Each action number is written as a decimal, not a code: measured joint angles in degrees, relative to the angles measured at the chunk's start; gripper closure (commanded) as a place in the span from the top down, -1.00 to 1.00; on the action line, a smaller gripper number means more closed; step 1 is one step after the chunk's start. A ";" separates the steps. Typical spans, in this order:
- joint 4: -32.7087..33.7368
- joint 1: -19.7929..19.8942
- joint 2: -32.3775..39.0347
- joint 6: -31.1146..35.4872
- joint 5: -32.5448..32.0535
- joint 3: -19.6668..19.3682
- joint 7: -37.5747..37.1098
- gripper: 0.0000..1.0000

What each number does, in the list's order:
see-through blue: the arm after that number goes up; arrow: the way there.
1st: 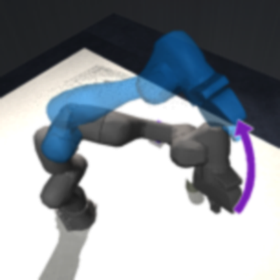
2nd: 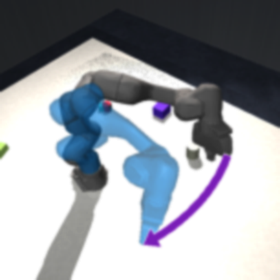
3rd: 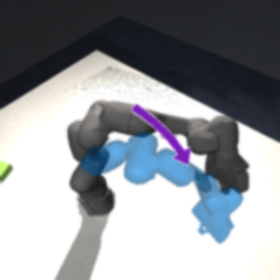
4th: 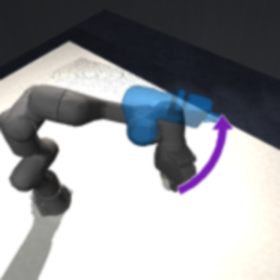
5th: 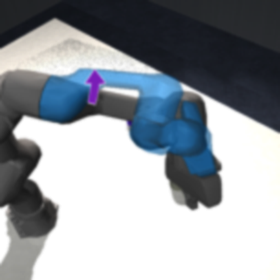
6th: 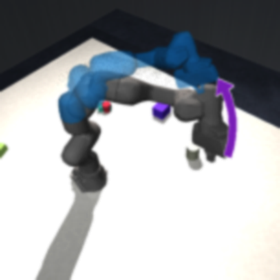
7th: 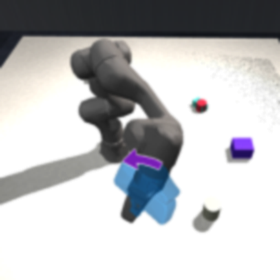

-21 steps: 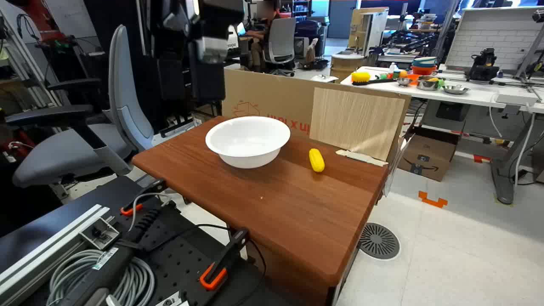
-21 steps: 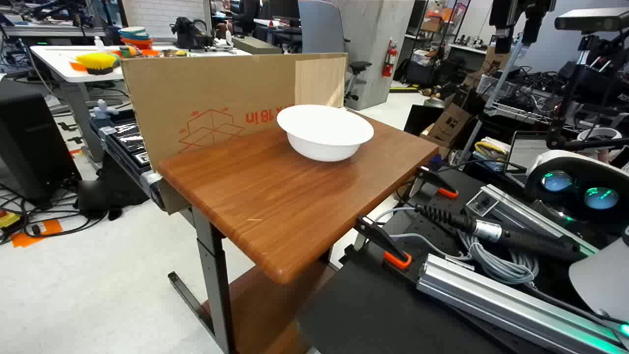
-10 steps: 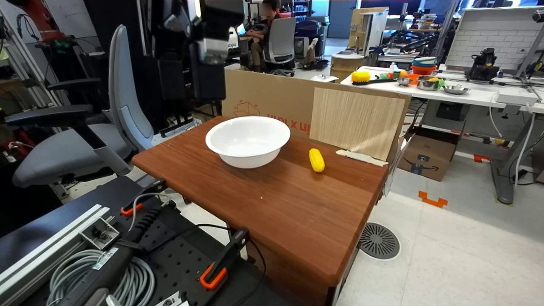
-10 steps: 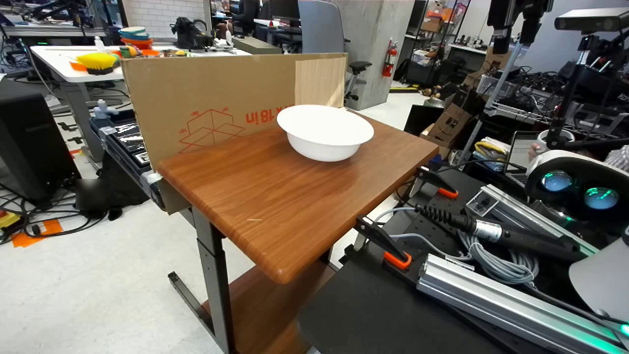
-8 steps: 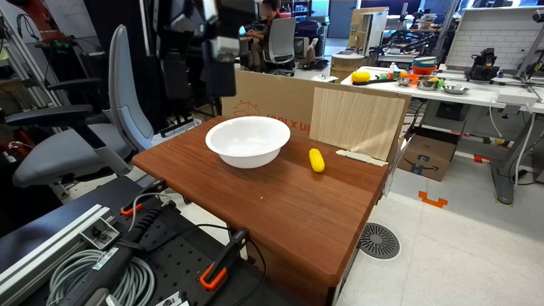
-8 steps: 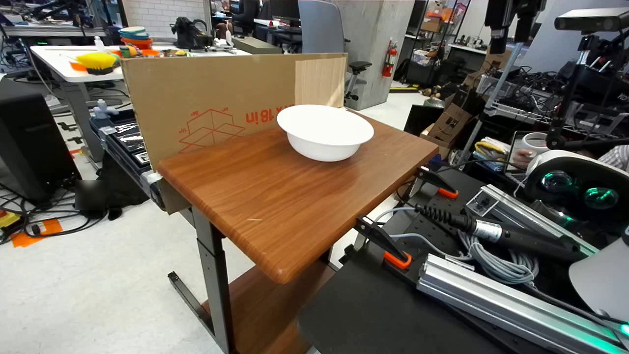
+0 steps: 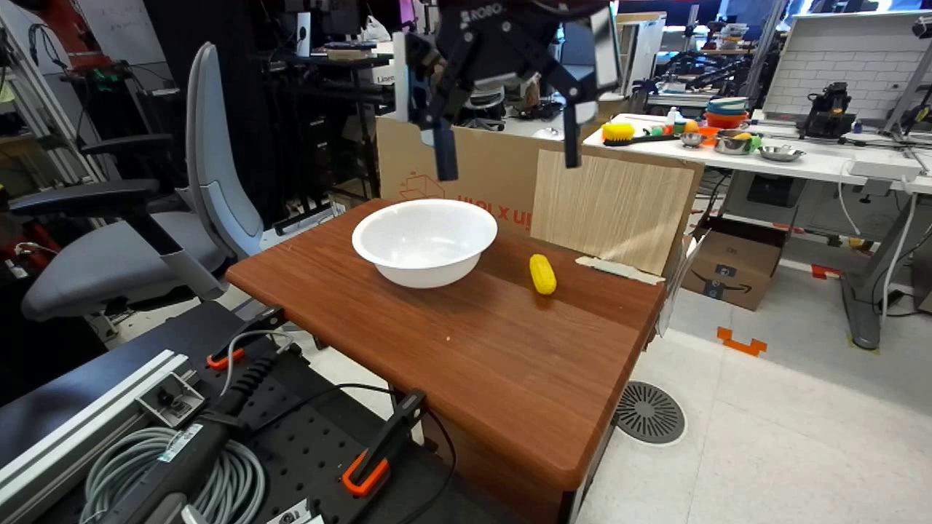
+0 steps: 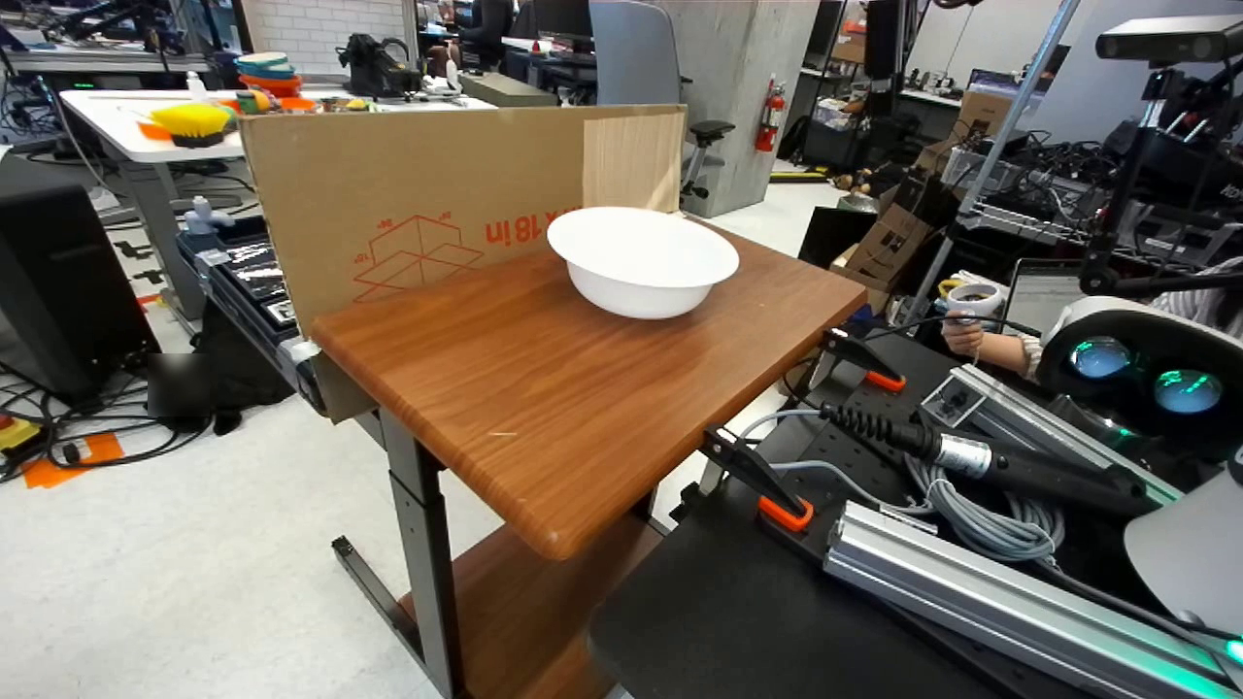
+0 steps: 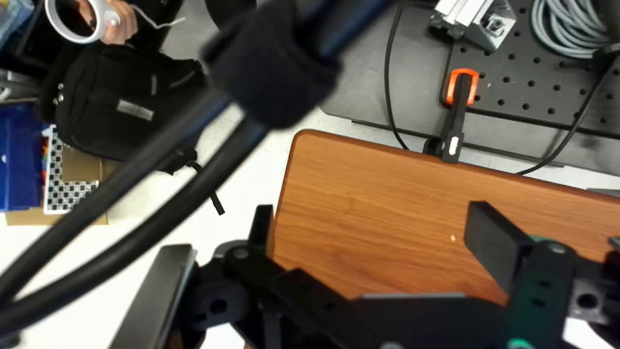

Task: Pick up the yellow object from the table and put it in the white bowl.

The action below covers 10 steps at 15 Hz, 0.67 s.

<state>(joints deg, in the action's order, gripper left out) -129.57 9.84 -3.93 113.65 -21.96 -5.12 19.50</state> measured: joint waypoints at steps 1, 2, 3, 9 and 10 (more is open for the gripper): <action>2.59 -0.02 2.95 -0.01 0.04 -0.09 3.11 1.00; 5.13 -0.03 5.72 -0.04 0.06 -0.09 6.20 1.00; 7.47 -0.08 8.20 -0.06 0.08 -0.05 9.19 1.00; 18.48 -0.79 18.13 -0.03 0.46 2.11 23.51 1.00; 19.97 -1.23 19.49 -0.10 0.58 2.56 23.80 1.00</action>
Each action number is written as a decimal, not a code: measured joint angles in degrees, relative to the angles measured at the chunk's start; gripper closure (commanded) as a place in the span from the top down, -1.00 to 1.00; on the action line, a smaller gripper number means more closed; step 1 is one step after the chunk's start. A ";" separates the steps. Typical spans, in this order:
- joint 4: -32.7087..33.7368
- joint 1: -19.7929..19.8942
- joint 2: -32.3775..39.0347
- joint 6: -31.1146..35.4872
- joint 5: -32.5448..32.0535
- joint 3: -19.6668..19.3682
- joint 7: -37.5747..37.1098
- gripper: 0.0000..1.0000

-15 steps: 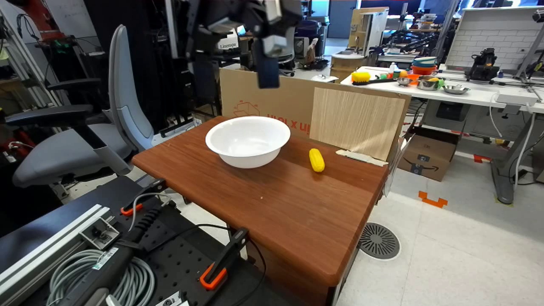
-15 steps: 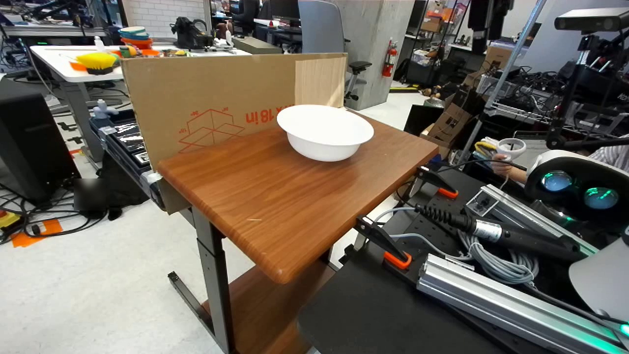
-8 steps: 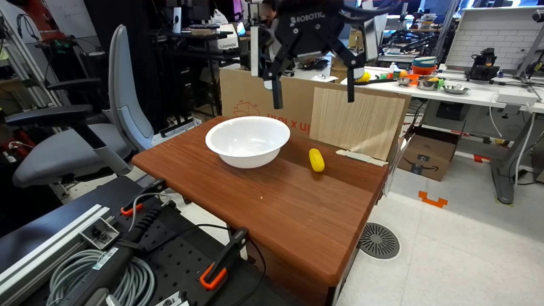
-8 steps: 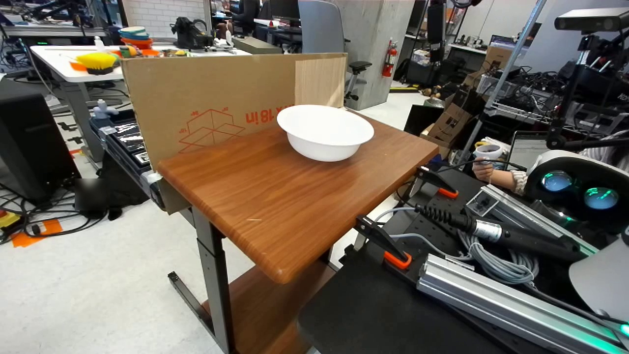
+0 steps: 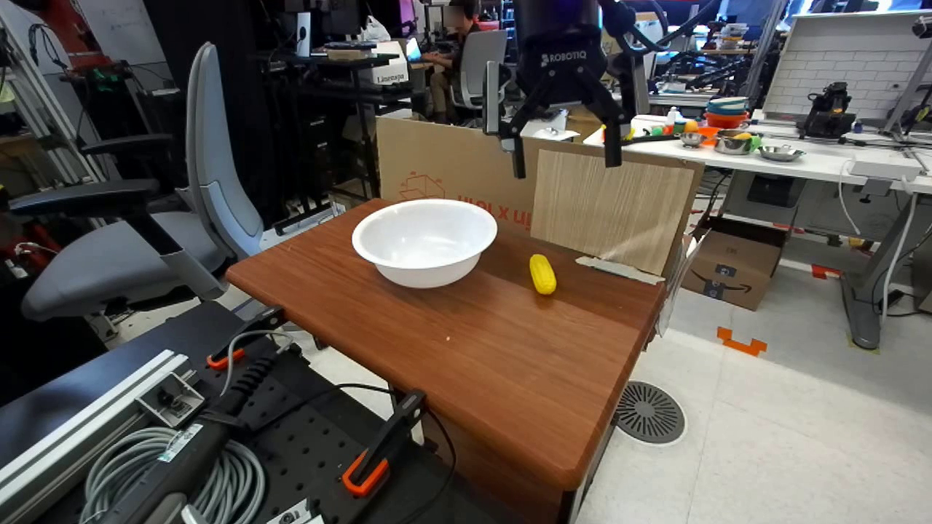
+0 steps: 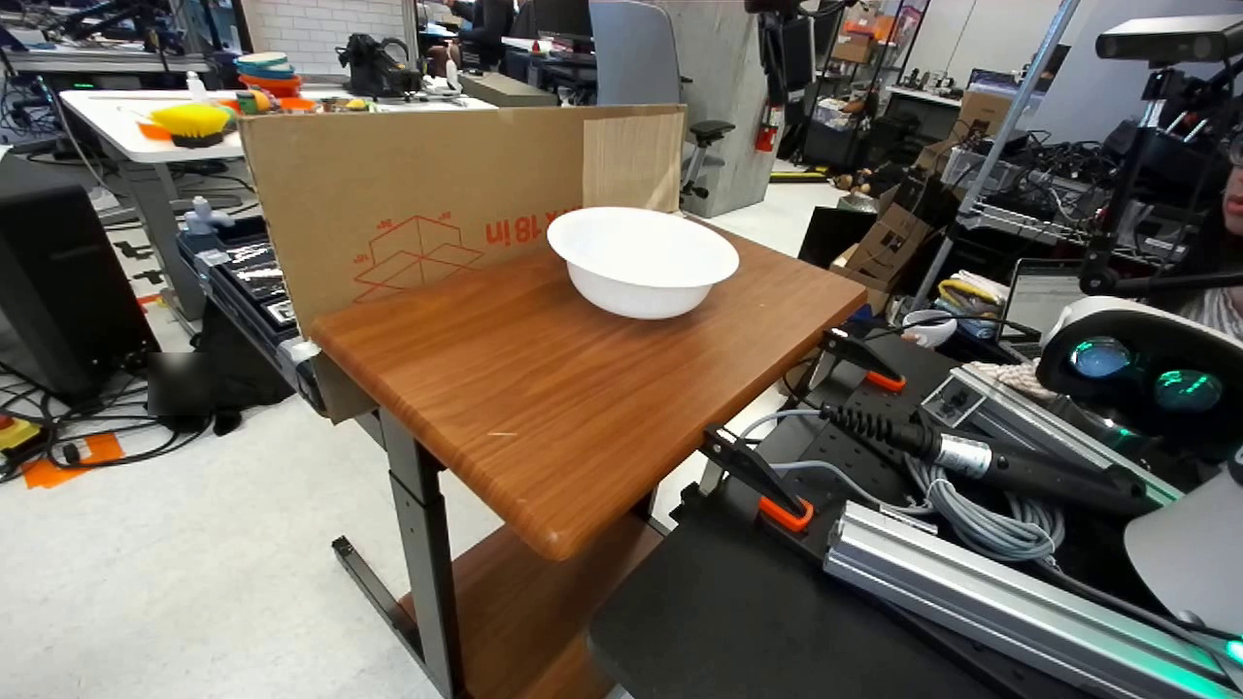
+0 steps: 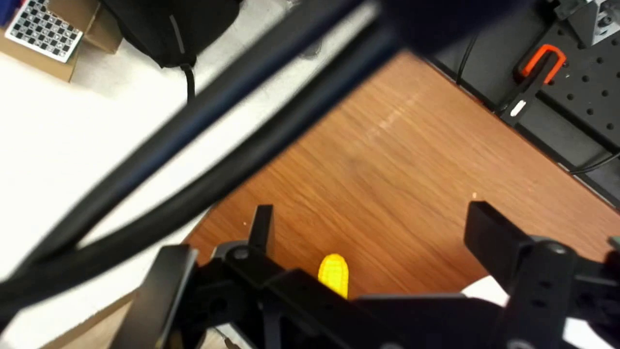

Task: Pick up the yellow object from the table and put it in the white bowl.

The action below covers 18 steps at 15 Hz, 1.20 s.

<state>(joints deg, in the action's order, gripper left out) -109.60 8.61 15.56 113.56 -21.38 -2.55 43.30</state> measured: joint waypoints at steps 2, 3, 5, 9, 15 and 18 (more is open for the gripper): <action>2.95 -1.21 2.95 -0.35 0.53 0.71 -0.98 1.00; 4.21 -1.82 4.46 -0.44 0.79 0.84 -2.37 1.00; 6.96 -2.62 7.95 -1.41 2.61 1.01 -5.56 1.00; 11.48 -2.16 14.72 -1.73 6.27 0.67 -12.42 1.00; 18.51 0.14 20.95 -2.73 7.31 0.82 -9.06 1.00; 22.15 0.12 23.07 -3.43 7.31 1.21 -7.42 1.00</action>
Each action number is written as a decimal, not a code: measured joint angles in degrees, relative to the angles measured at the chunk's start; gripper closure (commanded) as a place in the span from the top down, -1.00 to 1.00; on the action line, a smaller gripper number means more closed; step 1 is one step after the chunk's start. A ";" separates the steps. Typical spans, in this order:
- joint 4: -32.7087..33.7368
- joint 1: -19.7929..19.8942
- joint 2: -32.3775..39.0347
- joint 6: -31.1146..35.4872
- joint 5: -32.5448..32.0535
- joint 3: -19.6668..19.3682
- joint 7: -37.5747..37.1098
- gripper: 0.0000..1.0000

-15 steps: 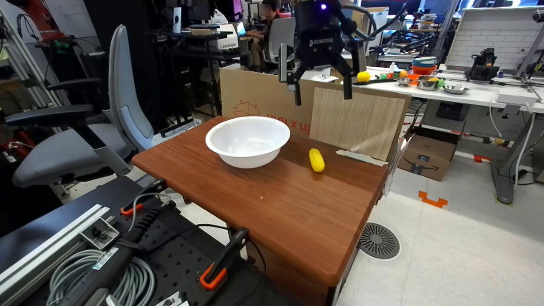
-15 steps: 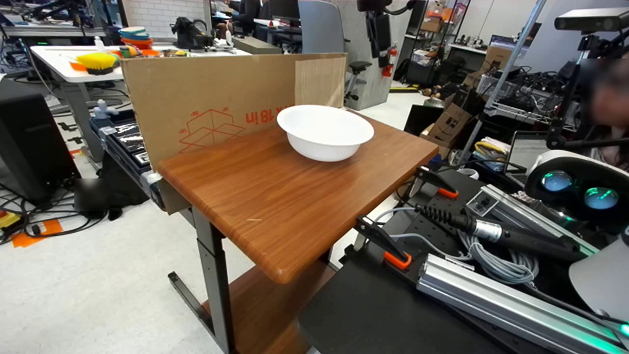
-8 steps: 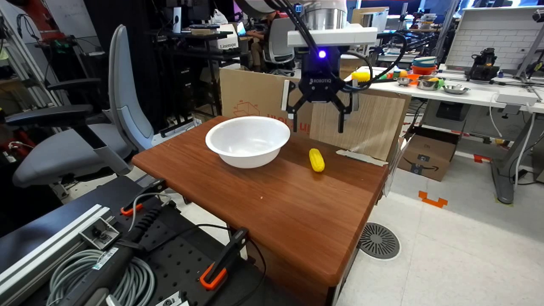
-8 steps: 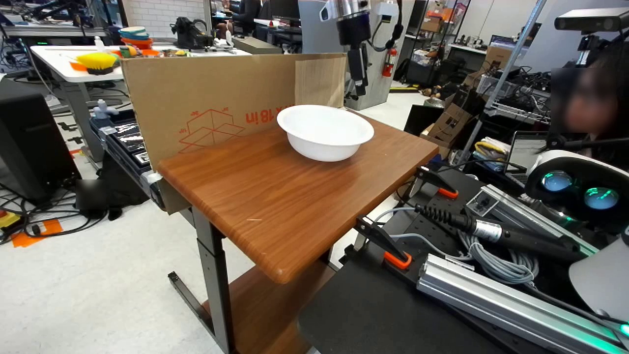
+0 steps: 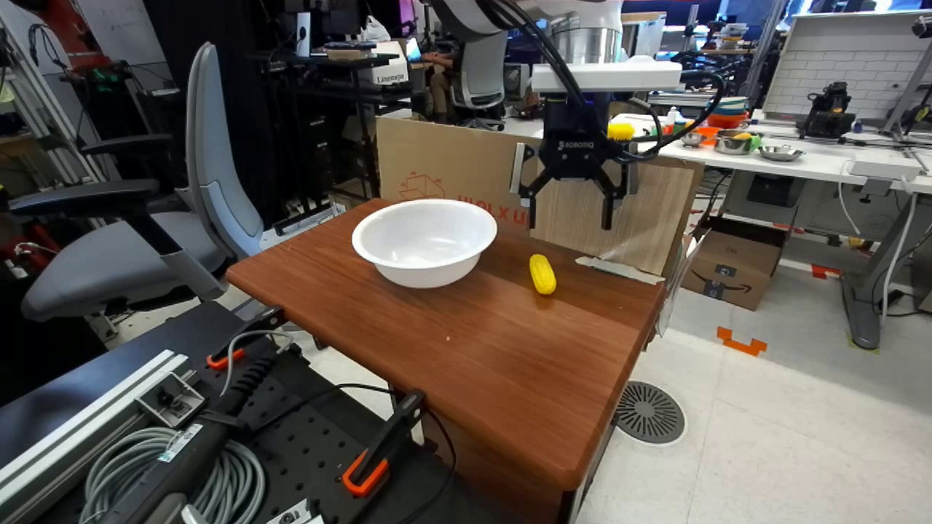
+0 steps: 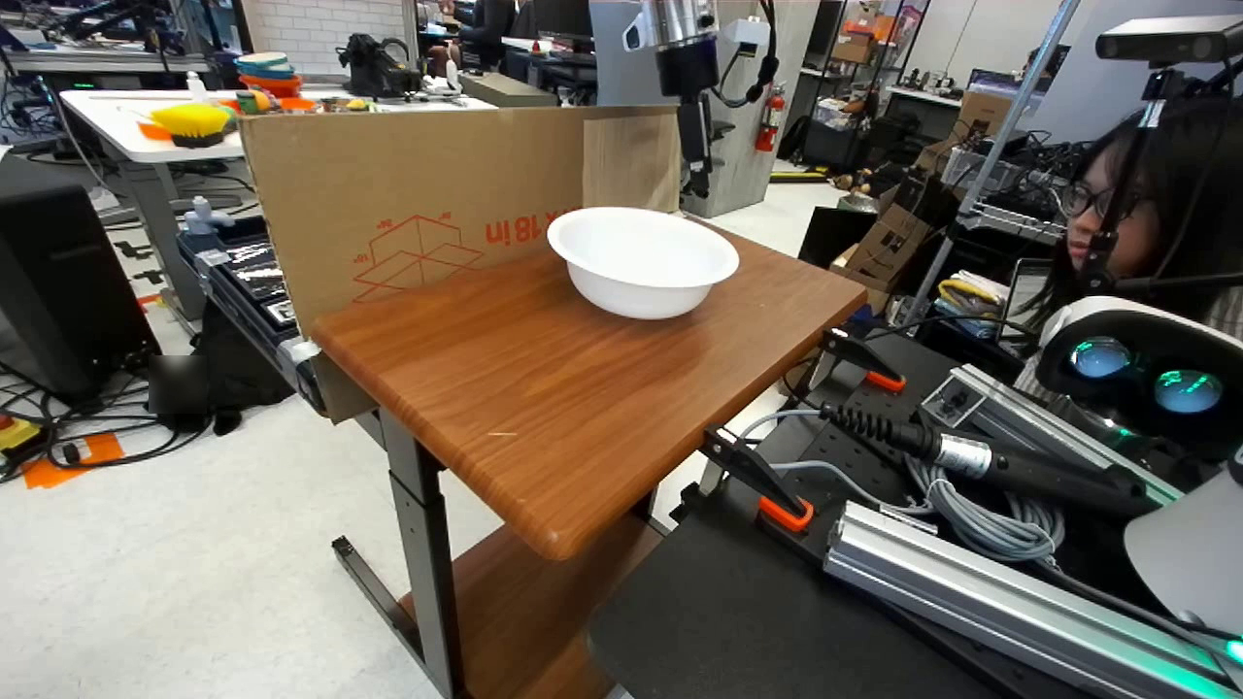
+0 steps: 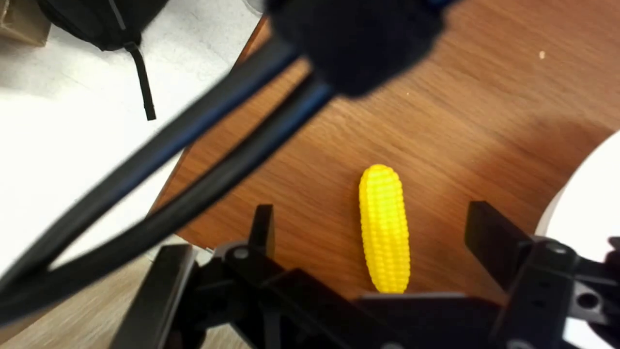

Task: Pick up the yellow object from the table and put it in the white bowl.

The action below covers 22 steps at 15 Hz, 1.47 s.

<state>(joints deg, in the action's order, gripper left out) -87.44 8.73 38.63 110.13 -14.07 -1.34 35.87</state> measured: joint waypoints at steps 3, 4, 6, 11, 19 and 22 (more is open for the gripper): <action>3.01 -0.51 2.87 -0.81 -0.03 0.61 0.03 1.00; 3.89 -0.70 4.10 -1.07 -0.05 0.78 0.04 1.00; 5.58 -1.01 6.66 -1.32 -0.07 0.94 0.04 1.00; 8.32 -1.53 10.38 -1.81 -0.27 0.95 0.02 0.47; 8.97 -1.49 10.71 -3.12 -0.27 0.69 0.02 -0.77; 8.52 -1.39 10.63 -3.71 -1.08 -0.39 -0.07 -0.86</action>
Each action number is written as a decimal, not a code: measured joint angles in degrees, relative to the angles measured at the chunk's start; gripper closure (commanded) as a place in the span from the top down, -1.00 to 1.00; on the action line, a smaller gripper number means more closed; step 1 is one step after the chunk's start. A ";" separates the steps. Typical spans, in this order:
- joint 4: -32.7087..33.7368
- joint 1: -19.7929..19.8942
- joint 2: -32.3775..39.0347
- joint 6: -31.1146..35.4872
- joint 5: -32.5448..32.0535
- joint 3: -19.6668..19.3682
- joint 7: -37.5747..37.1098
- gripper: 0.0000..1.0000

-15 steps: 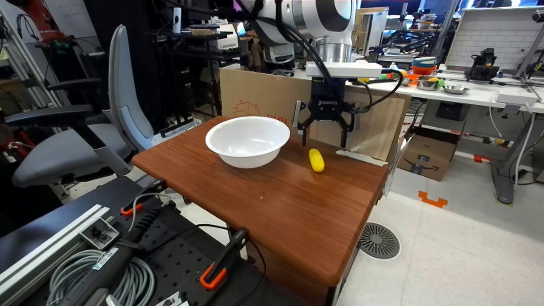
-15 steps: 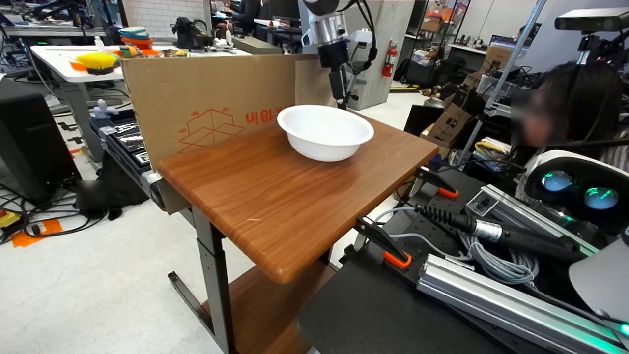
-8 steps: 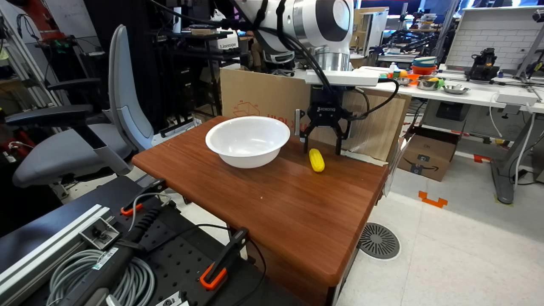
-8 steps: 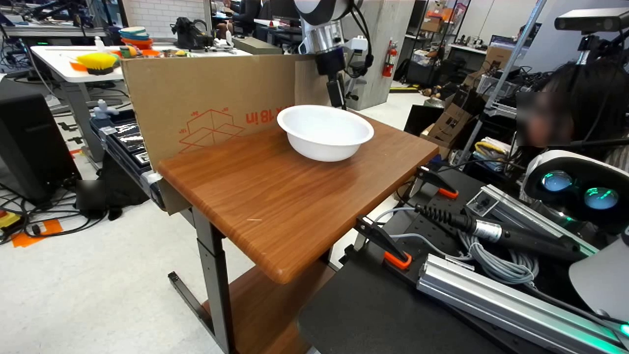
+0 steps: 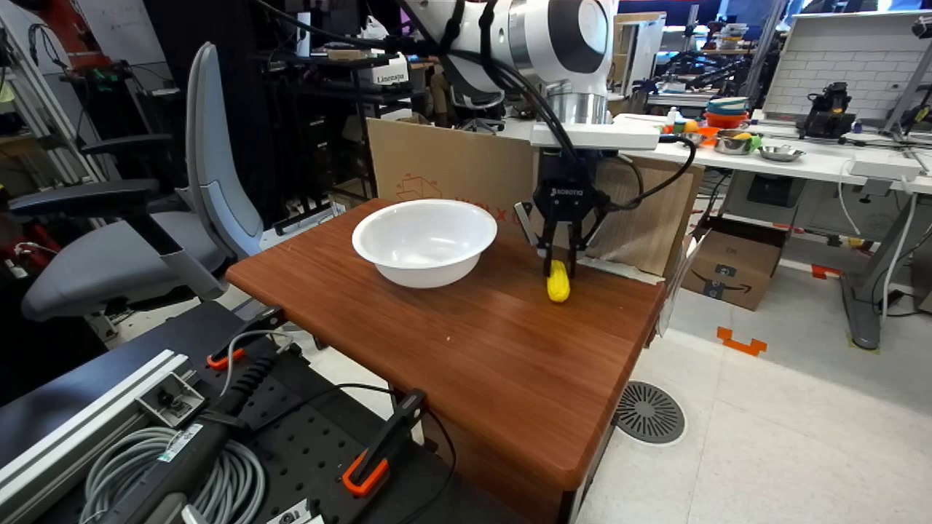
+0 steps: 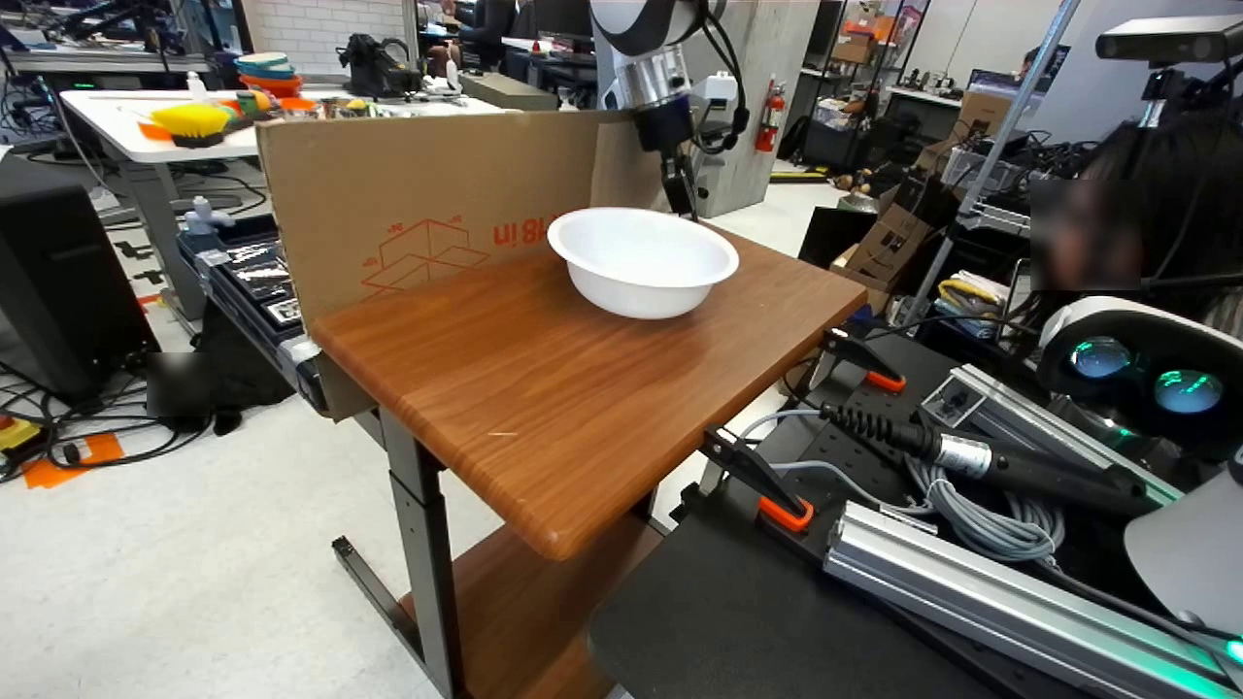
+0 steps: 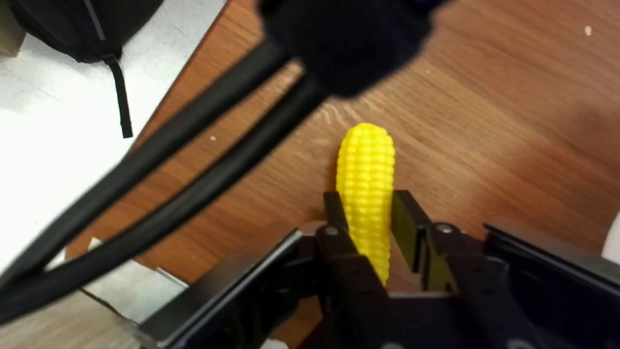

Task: Pick up the yellow object from the table and put it in the white bowl.

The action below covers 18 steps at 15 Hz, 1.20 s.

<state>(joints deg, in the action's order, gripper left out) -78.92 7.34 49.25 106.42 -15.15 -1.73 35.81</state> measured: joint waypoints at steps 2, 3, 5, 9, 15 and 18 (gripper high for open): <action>-0.41 0.17 -0.18 -0.84 -0.89 -1.16 -0.14 -0.92; -0.49 0.35 -0.24 -0.98 -1.25 -1.54 -0.20 -0.89; -0.74 0.63 -0.55 -1.01 -1.62 -2.20 -0.34 -0.89; -2.03 1.06 -1.81 -0.91 -1.63 -2.40 -0.59 -0.89; -9.57 0.48 -13.00 3.64 -1.61 -0.30 -0.97 -0.89; -14.62 -0.74 -20.86 5.51 -1.54 1.43 -1.09 -0.89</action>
<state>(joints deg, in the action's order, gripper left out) -93.54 6.59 28.40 111.93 -16.69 -0.30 34.72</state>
